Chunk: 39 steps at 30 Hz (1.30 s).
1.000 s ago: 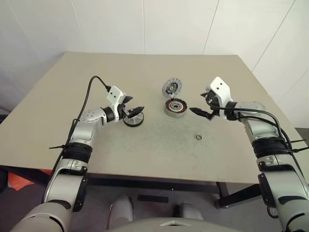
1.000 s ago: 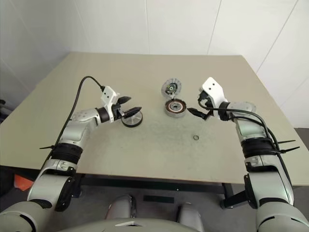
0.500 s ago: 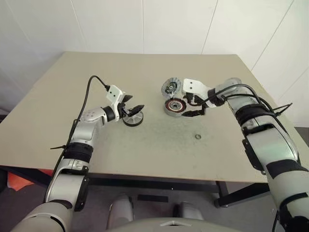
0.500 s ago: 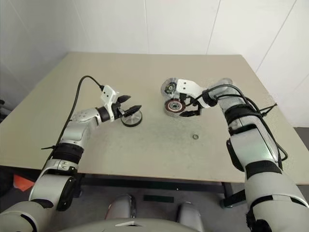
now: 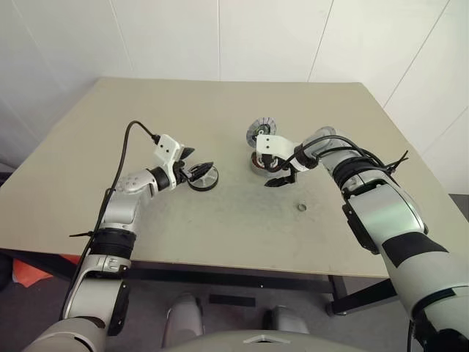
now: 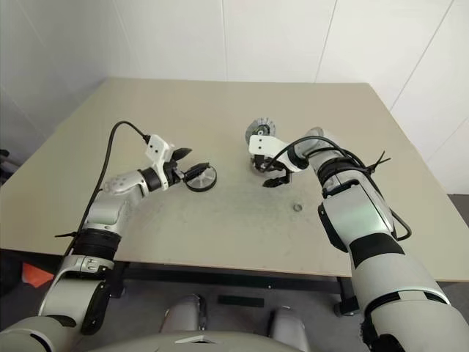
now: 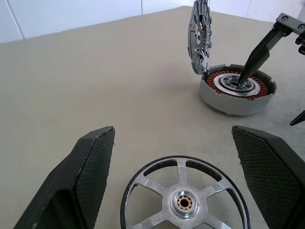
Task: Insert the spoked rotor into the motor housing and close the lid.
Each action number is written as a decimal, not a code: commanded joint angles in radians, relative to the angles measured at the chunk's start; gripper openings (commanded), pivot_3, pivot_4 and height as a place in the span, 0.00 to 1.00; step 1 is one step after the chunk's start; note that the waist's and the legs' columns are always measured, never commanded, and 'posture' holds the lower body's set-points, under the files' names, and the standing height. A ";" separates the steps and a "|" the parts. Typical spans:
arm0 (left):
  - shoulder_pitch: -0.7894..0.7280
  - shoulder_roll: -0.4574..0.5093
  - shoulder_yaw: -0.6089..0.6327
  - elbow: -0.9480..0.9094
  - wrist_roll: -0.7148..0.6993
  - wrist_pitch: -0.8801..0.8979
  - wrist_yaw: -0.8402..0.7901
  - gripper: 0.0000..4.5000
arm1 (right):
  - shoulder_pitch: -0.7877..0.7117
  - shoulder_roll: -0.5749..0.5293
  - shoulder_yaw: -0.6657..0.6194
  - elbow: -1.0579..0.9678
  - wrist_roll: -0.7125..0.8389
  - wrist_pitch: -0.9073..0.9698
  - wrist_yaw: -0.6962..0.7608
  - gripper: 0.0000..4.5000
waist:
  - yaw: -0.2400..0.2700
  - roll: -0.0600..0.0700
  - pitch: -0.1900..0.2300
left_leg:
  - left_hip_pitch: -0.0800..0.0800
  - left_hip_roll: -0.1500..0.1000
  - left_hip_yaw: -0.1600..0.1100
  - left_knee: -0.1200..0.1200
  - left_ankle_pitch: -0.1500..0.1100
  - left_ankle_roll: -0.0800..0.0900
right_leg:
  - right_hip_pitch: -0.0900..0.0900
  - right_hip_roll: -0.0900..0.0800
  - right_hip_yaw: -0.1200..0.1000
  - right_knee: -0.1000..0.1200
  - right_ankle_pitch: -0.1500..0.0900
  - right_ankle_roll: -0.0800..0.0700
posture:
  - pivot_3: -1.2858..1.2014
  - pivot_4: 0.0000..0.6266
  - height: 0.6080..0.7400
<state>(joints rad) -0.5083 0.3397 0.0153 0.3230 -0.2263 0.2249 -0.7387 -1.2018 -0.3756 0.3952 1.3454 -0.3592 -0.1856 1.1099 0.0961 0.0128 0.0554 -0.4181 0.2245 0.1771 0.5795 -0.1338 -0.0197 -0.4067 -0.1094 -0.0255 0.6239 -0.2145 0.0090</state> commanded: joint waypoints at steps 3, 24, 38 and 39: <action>0.004 0.011 0.018 -0.061 -0.020 0.013 0.009 0.92 | -0.038 -0.003 -0.031 0.004 -0.009 0.027 -0.039 1.00 | 0.000 0.000 0.000 | 0.000 0.000 0.000 0.000 0.000 0.000 | 0.000 0.000 0.000 0.000 0.000 0.000 | 0.52 0.00 1.00; 0.019 0.024 0.016 -0.077 -0.020 0.025 0.027 0.93 | -0.028 0.023 -0.060 0.006 -0.032 0.053 -0.032 0.50 | 0.000 0.000 0.000 | 0.000 0.001 0.000 0.000 0.000 0.000 | 0.000 0.001 0.000 0.000 0.000 0.000 | 0.52 0.00 1.00; 0.009 0.042 0.028 -0.058 -0.020 0.019 0.036 0.93 | -0.013 0.018 -0.105 -0.008 -0.004 0.034 -0.039 0.38 | 0.000 0.000 0.000 | 0.002 0.001 0.000 0.000 0.000 0.000 | 0.001 0.001 0.000 0.001 0.000 0.000 | 0.52 0.00 1.00; 0.008 0.044 0.031 -0.054 -0.020 0.018 0.035 0.93 | -0.012 0.014 -0.106 -0.013 -0.002 0.021 -0.022 0.38 | -0.001 0.000 0.000 | 0.003 0.001 0.000 0.000 0.000 0.000 | 0.001 0.001 0.000 0.001 0.000 0.000 | 0.52 0.00 1.00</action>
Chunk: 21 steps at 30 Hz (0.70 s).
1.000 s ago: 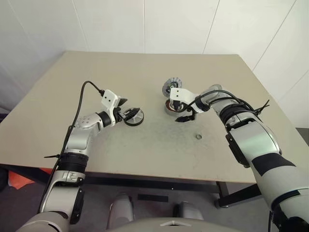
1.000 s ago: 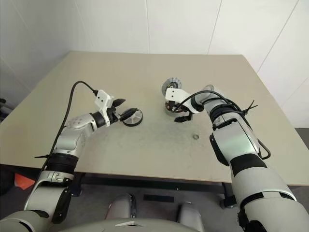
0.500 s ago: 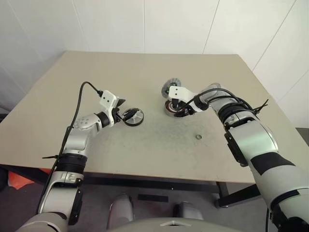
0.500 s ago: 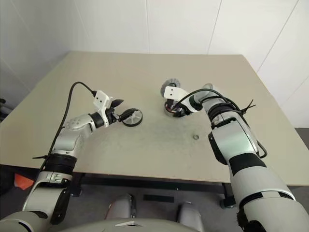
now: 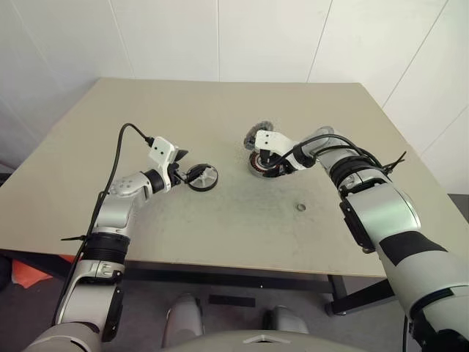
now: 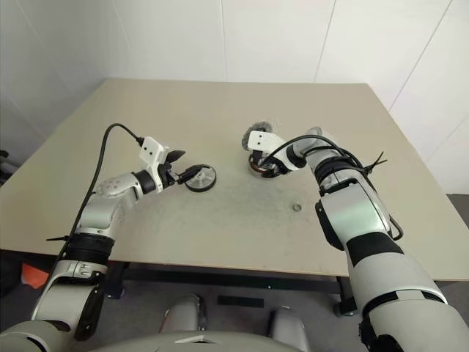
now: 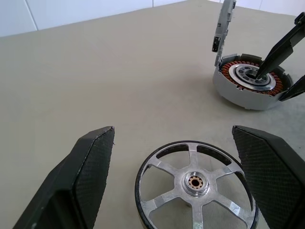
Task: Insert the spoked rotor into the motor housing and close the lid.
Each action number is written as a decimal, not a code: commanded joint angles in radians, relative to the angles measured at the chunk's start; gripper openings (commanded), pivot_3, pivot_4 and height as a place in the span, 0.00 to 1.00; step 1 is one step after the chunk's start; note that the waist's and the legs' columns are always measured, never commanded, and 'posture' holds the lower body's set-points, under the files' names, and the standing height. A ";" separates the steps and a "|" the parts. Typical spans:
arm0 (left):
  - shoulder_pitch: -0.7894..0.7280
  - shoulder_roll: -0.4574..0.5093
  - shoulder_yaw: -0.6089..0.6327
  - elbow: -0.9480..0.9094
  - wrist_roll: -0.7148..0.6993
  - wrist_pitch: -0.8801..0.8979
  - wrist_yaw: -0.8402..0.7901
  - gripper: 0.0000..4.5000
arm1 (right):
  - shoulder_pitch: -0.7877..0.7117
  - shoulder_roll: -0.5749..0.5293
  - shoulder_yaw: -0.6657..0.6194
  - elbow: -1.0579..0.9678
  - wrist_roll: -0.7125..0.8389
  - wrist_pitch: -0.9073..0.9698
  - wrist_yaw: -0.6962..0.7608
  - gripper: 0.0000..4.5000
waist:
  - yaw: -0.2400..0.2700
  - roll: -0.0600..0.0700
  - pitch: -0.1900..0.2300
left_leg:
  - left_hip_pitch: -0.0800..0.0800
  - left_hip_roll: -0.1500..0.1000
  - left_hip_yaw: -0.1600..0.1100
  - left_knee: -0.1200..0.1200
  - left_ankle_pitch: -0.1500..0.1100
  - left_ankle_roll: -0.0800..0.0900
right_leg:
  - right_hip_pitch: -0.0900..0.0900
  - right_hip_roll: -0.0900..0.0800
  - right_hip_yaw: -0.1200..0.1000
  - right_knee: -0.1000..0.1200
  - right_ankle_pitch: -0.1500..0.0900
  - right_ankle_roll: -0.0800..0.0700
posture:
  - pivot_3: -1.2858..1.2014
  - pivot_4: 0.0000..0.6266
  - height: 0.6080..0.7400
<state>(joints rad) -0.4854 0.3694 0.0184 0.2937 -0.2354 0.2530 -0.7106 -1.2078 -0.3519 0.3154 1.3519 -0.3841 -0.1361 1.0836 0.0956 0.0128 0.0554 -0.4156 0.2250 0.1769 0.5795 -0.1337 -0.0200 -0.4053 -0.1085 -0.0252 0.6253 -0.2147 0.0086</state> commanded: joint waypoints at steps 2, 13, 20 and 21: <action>-0.017 0.017 0.032 -0.017 -0.011 -0.013 0.006 0.93 | -0.006 -0.017 -0.033 -0.029 0.033 -0.047 0.044 0.38 | 0.000 0.000 0.000 | 0.000 0.000 0.000 0.000 0.000 0.000 | 0.000 0.000 0.000 0.000 0.000 0.000 | 0.52 0.00 1.00; -0.045 0.003 0.022 0.033 0.000 -0.029 0.000 0.93 | 0.012 -0.050 -0.069 -0.144 0.100 -0.112 0.241 0.38 | 0.001 0.000 0.000 | -0.004 0.000 0.000 0.000 0.000 0.000 | -0.003 0.000 0.000 -0.002 0.000 0.000 | 0.52 0.00 1.00; -0.053 -0.002 0.021 0.051 0.006 -0.036 -0.008 0.93 | 0.123 -0.079 -0.044 -0.379 0.137 -0.073 0.358 0.38 | 0.003 0.000 0.000 | -0.004 0.000 0.000 0.001 0.000 0.000 | -0.002 0.000 0.000 -0.001 0.000 0.000 | 0.52 0.00 1.00; -0.053 -0.002 0.021 0.052 0.006 -0.037 -0.009 0.93 | 0.140 -0.084 -0.041 -0.414 0.139 -0.060 0.363 0.38 | 0.004 0.000 0.000 | -0.004 0.000 0.000 0.001 0.000 0.001 | -0.002 0.000 0.000 -0.001 0.000 0.000 | 0.52 0.00 1.00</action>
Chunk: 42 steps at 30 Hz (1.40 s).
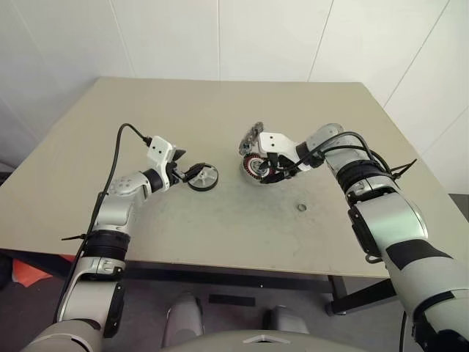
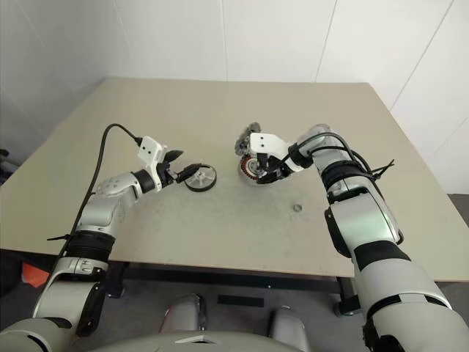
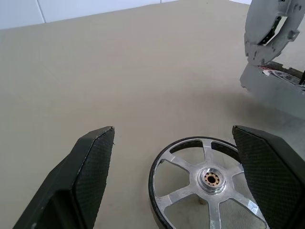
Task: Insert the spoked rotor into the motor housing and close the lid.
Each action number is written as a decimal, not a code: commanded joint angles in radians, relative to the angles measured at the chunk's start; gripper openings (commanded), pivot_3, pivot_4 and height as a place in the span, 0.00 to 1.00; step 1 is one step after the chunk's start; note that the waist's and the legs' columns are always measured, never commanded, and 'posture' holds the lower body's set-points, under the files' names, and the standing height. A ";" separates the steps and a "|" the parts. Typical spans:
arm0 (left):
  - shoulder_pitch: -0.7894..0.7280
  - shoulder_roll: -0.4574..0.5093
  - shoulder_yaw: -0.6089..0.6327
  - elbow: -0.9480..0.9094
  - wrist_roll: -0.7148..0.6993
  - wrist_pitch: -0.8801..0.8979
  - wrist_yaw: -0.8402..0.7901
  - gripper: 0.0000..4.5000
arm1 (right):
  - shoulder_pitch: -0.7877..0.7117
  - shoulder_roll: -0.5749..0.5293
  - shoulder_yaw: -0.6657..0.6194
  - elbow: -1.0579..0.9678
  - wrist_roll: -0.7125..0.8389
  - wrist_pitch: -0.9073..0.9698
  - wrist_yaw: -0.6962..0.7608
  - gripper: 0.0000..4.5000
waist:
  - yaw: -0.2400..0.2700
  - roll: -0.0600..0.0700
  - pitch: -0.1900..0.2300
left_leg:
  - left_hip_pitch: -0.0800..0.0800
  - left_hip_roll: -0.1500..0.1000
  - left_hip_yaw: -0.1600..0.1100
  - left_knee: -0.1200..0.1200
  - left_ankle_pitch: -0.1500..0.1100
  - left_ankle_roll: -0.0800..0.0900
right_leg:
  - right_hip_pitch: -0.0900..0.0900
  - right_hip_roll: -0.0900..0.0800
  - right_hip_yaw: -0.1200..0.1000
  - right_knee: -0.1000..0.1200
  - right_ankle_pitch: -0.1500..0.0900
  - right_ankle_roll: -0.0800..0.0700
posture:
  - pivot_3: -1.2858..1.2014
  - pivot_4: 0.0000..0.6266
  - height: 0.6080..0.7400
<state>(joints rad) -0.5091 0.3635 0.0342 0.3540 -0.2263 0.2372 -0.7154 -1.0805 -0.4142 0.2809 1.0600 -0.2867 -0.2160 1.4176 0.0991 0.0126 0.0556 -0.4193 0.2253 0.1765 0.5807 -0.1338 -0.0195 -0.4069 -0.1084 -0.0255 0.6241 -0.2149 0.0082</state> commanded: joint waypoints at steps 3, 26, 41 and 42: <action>-0.030 0.004 0.003 -0.006 -0.002 -0.022 -0.007 0.93 | 0.076 -0.033 0.003 -0.230 0.055 0.074 0.054 0.38 | 0.001 0.000 0.000 | 0.000 0.000 0.000 0.000 0.000 0.000 | 0.000 0.000 0.000 0.000 0.000 0.000 | 0.52 0.00 1.00; -0.042 0.007 0.000 0.022 0.013 -0.030 -0.017 0.93 | 0.250 -0.071 0.075 -0.521 0.071 0.271 0.009 0.38 | 0.005 -0.001 0.000 | 0.003 0.000 -0.001 0.000 0.000 0.000 | 0.004 0.000 0.000 0.000 0.000 0.000 | 0.52 0.00 1.00; -0.072 -0.002 -0.006 0.074 0.022 -0.050 -0.027 0.93 | 0.296 -0.118 0.016 -0.705 0.184 0.383 -0.048 0.58 | 0.006 -0.001 0.000 | 0.006 0.000 0.000 0.000 0.000 -0.001 | 0.005 0.000 0.001 0.001 0.000 0.000 | 0.52 0.00 1.00; -0.075 -0.003 -0.006 0.078 0.022 -0.052 -0.028 0.93 | 0.296 -0.117 0.007 -0.717 0.197 0.399 -0.054 0.58 | 0.006 -0.001 0.000 | 0.006 0.000 -0.001 0.000 0.000 -0.001 | 0.005 0.000 0.001 0.001 0.000 0.000 | 0.52 0.00 1.00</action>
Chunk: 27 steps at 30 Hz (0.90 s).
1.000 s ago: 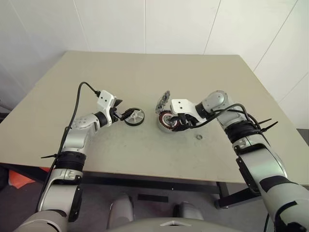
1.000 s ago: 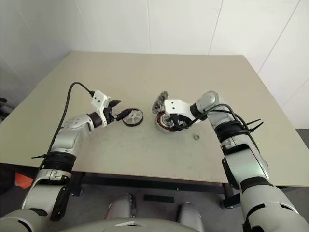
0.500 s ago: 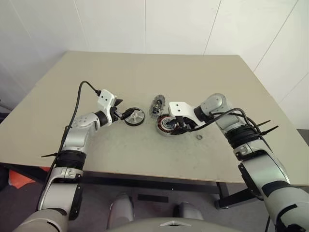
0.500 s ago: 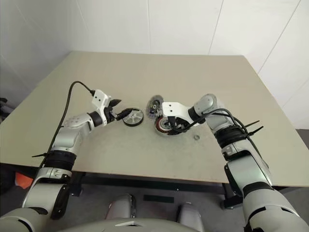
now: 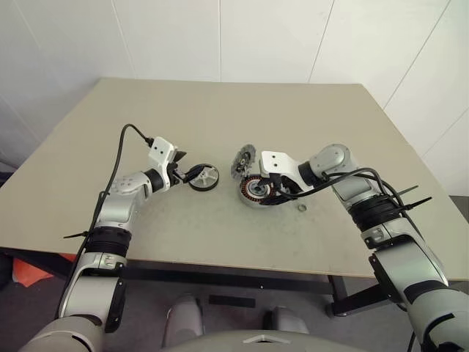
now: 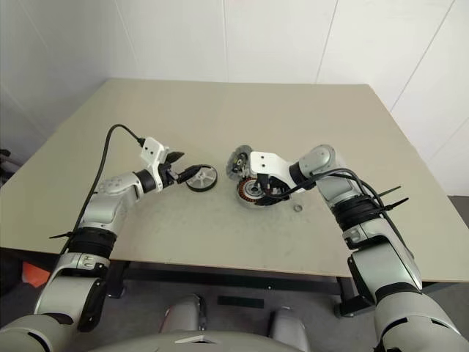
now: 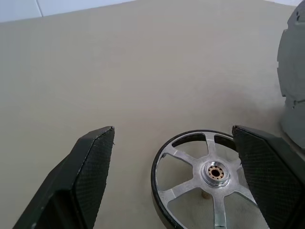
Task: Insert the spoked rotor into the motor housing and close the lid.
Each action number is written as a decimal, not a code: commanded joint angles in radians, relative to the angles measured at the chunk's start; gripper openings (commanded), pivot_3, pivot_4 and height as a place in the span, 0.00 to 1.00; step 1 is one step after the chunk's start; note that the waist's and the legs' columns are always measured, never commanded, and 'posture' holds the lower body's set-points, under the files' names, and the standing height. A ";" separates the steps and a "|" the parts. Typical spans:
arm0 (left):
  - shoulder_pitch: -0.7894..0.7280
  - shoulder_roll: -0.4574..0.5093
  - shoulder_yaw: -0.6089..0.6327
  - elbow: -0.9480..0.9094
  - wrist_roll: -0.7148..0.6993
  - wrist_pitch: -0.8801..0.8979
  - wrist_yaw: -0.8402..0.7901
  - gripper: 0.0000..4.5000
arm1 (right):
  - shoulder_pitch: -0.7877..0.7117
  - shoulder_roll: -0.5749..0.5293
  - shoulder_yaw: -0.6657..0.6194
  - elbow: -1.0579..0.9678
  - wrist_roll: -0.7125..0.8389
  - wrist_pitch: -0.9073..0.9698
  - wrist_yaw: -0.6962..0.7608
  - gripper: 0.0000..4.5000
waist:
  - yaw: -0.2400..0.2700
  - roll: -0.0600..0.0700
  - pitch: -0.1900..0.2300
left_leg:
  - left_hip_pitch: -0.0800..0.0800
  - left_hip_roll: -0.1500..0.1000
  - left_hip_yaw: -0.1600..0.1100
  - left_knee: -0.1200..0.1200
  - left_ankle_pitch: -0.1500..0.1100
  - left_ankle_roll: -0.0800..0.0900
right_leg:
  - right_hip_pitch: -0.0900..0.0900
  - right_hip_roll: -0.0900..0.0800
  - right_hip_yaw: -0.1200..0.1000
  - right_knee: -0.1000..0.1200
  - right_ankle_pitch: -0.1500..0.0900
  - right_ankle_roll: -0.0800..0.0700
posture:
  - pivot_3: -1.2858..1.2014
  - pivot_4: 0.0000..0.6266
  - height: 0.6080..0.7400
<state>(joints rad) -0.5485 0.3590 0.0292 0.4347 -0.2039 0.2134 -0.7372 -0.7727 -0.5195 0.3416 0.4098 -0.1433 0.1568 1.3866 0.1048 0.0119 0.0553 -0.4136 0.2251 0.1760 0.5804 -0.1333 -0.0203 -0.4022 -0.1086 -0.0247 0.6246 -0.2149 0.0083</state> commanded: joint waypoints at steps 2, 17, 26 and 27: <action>-0.041 -0.003 -0.003 0.007 0.002 -0.033 -0.009 0.93 | -0.007 -0.017 -0.070 -0.085 0.066 0.040 -0.049 0.58 | 0.000 0.000 0.000 | 0.000 0.000 0.000 0.000 0.000 0.000 | 0.000 0.000 0.000 0.000 0.000 0.000 | 0.52 0.00 1.00; -0.052 -0.002 0.028 0.003 -0.053 -0.003 -0.048 0.93 | 0.327 -0.162 -0.350 -0.446 0.264 0.351 -0.257 0.58 | 0.028 0.000 0.000 | 0.004 -0.001 0.000 -0.002 0.001 -0.001 | 0.005 -0.001 0.003 -0.002 0.000 0.000 | 0.52 0.00 1.00; -0.085 0.012 0.015 0.040 -0.041 0.002 -0.066 0.93 | 0.563 -0.183 -0.463 -0.497 0.357 0.390 -0.351 0.58 | 0.023 0.000 0.000 | 0.008 -0.002 0.001 -0.005 0.001 -0.001 | 0.006 -0.001 0.003 -0.003 -0.001 0.001 | 0.52 0.00 1.00; -0.090 0.009 0.011 0.043 -0.040 0.000 -0.067 0.93 | 0.566 -0.184 -0.457 -0.487 0.355 0.383 -0.359 0.58 | 0.022 0.000 0.000 | 0.008 -0.002 0.001 -0.005 0.001 -0.001 | 0.006 -0.001 0.002 -0.003 -0.001 0.001 | 0.52 0.00 1.00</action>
<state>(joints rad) -0.6007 0.3663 0.0399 0.4900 -0.2428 0.2263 -0.7973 -0.1959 -0.6855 -0.0872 -0.0549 0.1958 0.5539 1.0424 0.1273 0.0116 0.0551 -0.4056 0.2236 0.1766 0.5754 -0.1325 -0.0217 -0.3964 -0.1095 -0.0222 0.6220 -0.2161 0.0106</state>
